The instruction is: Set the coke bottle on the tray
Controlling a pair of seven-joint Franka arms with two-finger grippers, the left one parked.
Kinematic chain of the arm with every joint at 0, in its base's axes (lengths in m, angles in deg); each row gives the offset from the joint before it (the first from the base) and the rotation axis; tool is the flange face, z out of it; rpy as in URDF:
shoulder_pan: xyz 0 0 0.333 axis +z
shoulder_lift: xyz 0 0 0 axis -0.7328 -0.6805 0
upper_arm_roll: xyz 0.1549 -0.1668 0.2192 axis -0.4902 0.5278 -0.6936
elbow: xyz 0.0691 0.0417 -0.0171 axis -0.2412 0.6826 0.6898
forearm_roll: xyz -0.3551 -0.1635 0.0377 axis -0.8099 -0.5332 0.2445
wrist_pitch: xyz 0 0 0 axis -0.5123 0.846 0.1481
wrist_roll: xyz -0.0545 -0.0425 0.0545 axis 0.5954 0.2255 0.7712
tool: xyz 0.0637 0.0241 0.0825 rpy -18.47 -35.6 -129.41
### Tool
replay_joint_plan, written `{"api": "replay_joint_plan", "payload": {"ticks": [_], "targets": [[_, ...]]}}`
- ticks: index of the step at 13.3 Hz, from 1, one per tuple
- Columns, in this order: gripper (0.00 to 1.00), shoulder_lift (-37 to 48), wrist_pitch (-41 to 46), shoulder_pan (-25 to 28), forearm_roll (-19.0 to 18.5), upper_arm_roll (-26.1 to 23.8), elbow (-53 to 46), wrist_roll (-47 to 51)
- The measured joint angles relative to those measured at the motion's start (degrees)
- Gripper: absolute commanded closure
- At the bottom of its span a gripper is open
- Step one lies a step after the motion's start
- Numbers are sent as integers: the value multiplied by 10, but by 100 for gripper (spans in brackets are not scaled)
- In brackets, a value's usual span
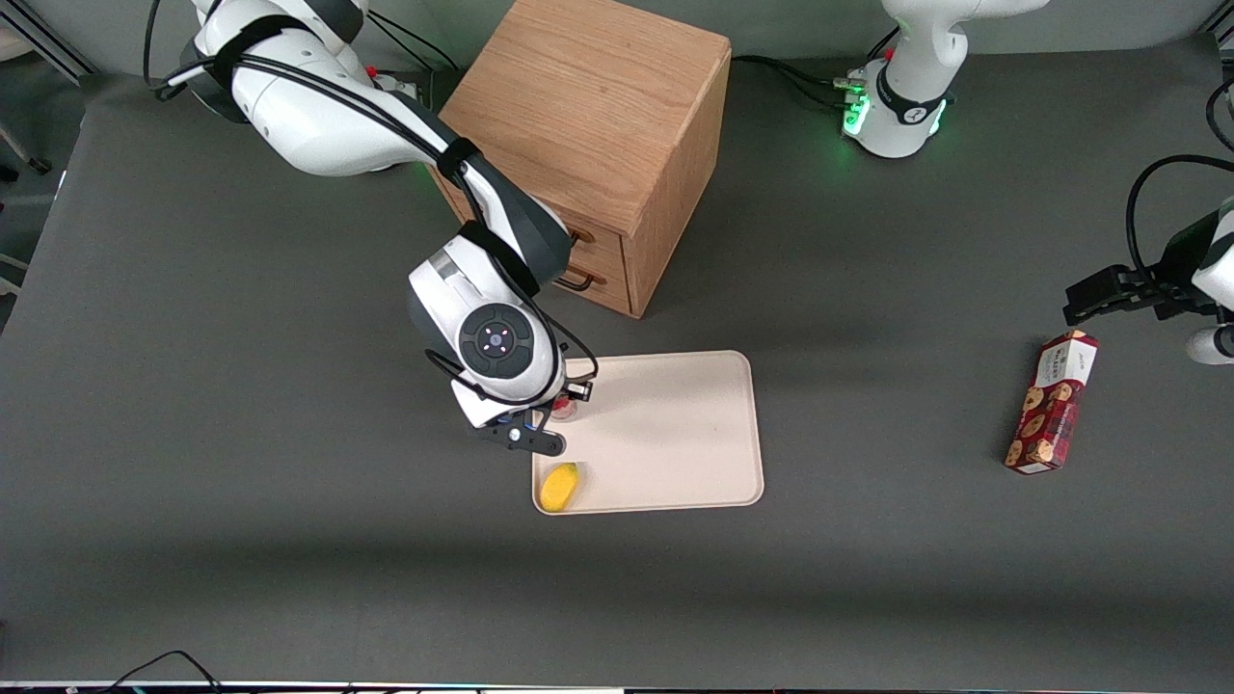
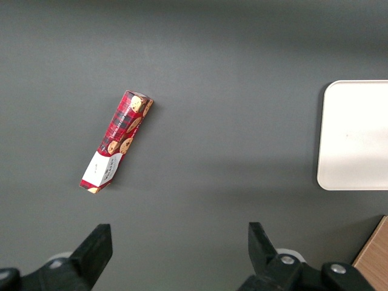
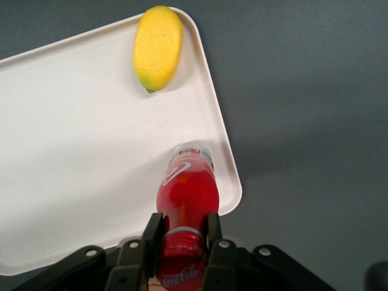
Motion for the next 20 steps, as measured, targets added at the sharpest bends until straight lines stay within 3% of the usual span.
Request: {"api": "replay_joint_plan", "payload": {"ticks": [1, 7, 11, 18, 20], "targets": [[0, -2, -6, 0, 0, 0, 0, 0], [0, 20, -16, -7, -17, -1, -11, -15], [0, 128, 66, -72, -17, 4, 2, -125], [0, 321, 86, -180, 28, 137, 183, -412], [0, 367, 83, -202, 65, 172, 224, -466]]}}
